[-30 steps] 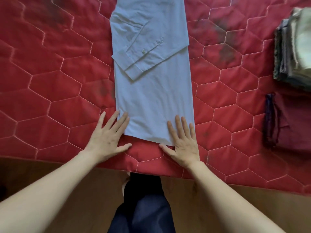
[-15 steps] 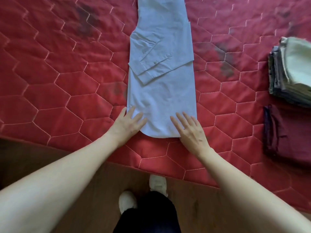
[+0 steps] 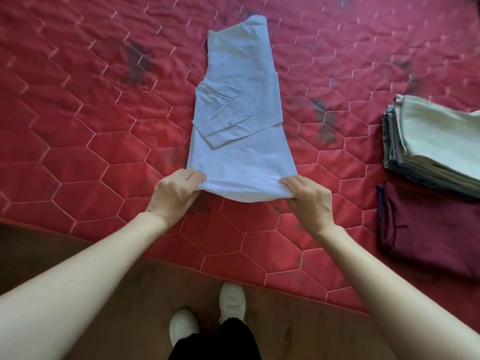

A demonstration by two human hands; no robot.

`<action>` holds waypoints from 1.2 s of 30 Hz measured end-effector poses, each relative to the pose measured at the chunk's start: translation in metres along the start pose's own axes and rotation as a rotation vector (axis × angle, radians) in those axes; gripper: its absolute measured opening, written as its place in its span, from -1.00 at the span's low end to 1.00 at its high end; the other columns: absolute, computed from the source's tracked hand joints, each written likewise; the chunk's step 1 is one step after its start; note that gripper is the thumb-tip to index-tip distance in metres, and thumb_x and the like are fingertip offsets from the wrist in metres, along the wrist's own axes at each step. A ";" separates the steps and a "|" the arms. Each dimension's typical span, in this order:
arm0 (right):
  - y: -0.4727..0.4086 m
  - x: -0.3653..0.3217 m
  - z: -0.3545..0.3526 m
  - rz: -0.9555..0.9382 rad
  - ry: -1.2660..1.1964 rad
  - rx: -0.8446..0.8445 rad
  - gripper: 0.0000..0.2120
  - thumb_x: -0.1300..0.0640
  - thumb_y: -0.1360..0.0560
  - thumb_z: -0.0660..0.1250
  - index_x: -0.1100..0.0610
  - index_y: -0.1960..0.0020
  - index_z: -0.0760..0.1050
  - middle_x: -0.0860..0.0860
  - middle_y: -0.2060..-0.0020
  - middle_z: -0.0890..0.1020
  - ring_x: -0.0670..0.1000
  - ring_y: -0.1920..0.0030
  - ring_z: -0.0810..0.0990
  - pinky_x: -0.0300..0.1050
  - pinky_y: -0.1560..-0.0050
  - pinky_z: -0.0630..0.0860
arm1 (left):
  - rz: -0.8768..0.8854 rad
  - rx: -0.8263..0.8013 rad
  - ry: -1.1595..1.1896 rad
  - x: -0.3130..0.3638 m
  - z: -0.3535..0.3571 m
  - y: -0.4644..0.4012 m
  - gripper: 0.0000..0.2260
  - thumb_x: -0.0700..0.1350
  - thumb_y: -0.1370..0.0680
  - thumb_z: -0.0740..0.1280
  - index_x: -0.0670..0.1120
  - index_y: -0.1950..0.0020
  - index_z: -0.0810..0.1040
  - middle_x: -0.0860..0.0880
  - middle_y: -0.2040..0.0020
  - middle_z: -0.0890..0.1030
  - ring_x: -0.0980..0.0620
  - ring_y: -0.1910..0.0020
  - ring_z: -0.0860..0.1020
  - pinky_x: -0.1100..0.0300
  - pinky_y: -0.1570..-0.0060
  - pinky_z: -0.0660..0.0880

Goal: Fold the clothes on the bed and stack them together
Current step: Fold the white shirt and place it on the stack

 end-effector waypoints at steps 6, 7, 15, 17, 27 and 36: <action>0.011 -0.021 -0.082 0.010 0.001 -0.010 -0.83 0.27 -0.31 0.46 0.08 0.13 0.64 -0.07 0.27 0.66 0.02 0.29 0.64 -0.19 0.41 0.38 | 0.092 -0.010 0.088 0.029 -0.067 0.011 -0.92 -0.22 -0.46 0.37 -0.16 0.07 0.61 -0.04 0.24 0.58 -0.09 0.32 0.58 0.12 0.45 0.48; 0.013 -0.025 -0.094 0.017 -0.012 -0.053 -0.82 0.28 -0.31 0.47 0.08 0.13 0.64 -0.08 0.27 0.66 0.02 0.28 0.64 -0.19 0.39 0.38 | 0.089 -0.032 0.123 0.034 -0.077 0.014 -0.91 -0.24 -0.44 0.38 -0.16 0.07 0.61 -0.02 0.24 0.59 -0.08 0.31 0.58 0.13 0.43 0.48; 0.010 -0.039 -0.143 0.153 -0.192 -0.372 -0.79 0.28 -0.36 0.40 0.04 0.07 0.64 -0.12 0.27 0.67 0.02 0.26 0.61 -0.01 0.20 0.49 | -0.131 -0.234 0.433 0.042 -0.128 0.026 -0.78 -0.38 -0.41 0.39 -0.09 0.08 0.57 0.03 0.38 0.47 -0.02 0.40 0.42 0.04 0.34 0.43; 0.000 -0.036 -0.140 0.196 -0.278 -0.346 -0.75 0.32 -0.34 0.39 0.05 0.07 0.65 -0.13 0.26 0.68 -0.01 0.26 0.62 -0.01 0.20 0.52 | -0.191 -0.230 0.500 0.034 -0.127 0.017 -0.82 -0.36 -0.44 0.40 -0.12 0.05 0.58 -0.06 0.34 0.55 -0.11 0.34 0.51 0.02 0.27 0.48; -0.123 0.008 -0.091 0.337 -0.622 -0.196 -0.67 0.41 -0.30 0.50 0.10 0.02 0.62 -0.01 0.27 0.69 0.01 0.25 0.63 -0.06 0.20 0.55 | -0.480 -0.193 0.868 -0.050 -0.083 -0.093 -0.91 -0.16 -0.51 0.43 0.03 0.09 0.64 -0.13 0.24 0.59 0.06 0.22 0.40 0.10 0.15 0.35; -0.332 0.102 0.055 0.535 -0.700 -0.237 -0.50 0.17 -0.35 0.55 0.06 -0.24 0.48 -0.03 -0.09 0.60 -0.03 -0.06 0.57 -0.07 -0.09 0.51 | -0.696 -0.152 0.877 -0.176 0.016 -0.267 -0.80 -0.24 -0.51 0.40 -0.02 -0.09 0.57 0.10 0.16 0.65 0.18 0.18 0.56 0.35 0.15 0.47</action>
Point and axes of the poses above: each hand's wrist, its own y-axis away from the middle knuckle, its own z-axis out of the palm, x = y × z, the point moved 3 cm from there along -y, towards the middle knuckle
